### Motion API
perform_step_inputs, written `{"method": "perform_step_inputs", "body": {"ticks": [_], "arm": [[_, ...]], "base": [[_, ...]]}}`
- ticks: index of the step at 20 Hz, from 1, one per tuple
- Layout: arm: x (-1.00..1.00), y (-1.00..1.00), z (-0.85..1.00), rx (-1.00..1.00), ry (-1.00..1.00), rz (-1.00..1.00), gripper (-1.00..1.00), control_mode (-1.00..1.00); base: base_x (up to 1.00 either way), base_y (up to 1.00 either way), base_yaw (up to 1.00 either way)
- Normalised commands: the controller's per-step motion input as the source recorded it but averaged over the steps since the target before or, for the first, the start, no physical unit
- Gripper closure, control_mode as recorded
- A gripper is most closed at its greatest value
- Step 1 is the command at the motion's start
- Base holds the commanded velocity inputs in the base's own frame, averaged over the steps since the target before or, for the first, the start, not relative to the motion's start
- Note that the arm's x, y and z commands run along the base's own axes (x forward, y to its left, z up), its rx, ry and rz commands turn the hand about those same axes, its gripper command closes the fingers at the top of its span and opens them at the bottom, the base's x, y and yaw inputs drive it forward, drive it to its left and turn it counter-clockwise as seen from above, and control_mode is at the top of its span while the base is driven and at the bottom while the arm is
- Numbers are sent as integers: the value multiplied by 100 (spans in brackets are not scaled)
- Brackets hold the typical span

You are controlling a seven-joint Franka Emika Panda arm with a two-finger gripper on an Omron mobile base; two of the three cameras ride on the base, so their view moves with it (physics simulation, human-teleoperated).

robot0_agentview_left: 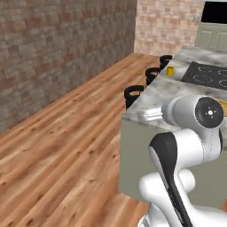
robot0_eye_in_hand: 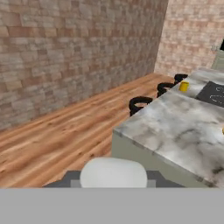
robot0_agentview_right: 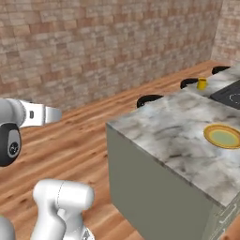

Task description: Pick up the marshmallow and place it in the cup of hot chocolate on the dining counter.

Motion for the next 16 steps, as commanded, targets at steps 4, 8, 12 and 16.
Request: {"method": "perform_step_inputs", "body": {"ticks": [4,8,12,16], "arm": [[0,0,0,0,0,0,100,100],[0,0,0,0,0,0,100,100],[0,0,0,0,0,0,100,100],[0,0,0,0,0,0,100,100]], "base": [[18,100,-31],[1,100,-31],[9,100,-38],[24,100,-46]]}}
